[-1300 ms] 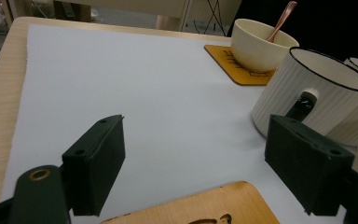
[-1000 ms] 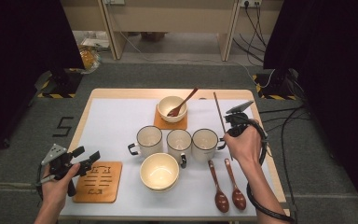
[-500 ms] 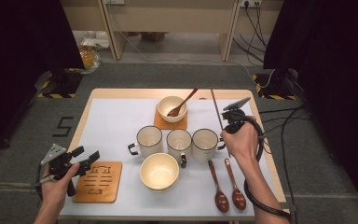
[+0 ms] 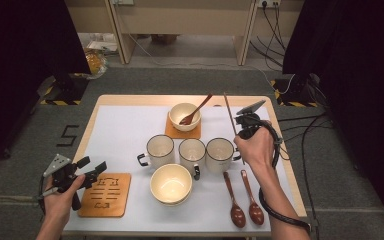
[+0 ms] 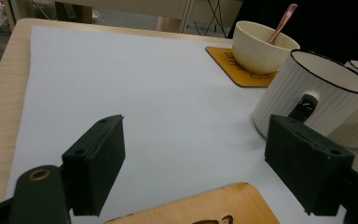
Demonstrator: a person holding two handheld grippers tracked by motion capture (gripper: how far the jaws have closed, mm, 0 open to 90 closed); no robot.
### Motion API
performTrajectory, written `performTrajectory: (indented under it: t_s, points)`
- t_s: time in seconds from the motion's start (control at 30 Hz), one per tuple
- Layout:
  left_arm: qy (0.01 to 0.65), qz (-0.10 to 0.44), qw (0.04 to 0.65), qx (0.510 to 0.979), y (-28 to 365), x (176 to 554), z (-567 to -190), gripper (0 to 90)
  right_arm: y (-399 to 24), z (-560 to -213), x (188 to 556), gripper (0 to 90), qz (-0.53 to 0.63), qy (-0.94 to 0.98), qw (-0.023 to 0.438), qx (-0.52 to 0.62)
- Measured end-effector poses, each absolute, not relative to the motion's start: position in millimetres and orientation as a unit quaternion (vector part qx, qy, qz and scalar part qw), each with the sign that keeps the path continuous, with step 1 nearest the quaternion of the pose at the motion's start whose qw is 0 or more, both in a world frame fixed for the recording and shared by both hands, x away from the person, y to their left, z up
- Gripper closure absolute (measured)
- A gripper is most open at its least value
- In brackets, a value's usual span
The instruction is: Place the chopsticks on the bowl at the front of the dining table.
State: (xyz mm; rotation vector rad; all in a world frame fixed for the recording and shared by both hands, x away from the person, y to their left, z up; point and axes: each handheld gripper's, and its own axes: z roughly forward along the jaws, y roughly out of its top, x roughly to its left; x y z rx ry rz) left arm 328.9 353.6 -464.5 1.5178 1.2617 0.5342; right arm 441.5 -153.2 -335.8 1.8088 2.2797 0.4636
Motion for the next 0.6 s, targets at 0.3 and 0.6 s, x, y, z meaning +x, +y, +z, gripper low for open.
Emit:
performTrajectory:
  t_s: [0.3, 0.6]
  points:
    - [0.527, 0.223, 0.521, 0.634, 353.4, 329.0, -464.7, 19.5, -148.4, -333.1, 446.1, 86.1, 0.159, 0.772, 0.097, 0.607]
    - [0.526, 0.222, 0.521, 0.634, 353.4, 329.2, -465.1, 19.5, -144.1, -331.8, 449.9, 86.1, 0.162, 0.774, 0.096, 0.605]
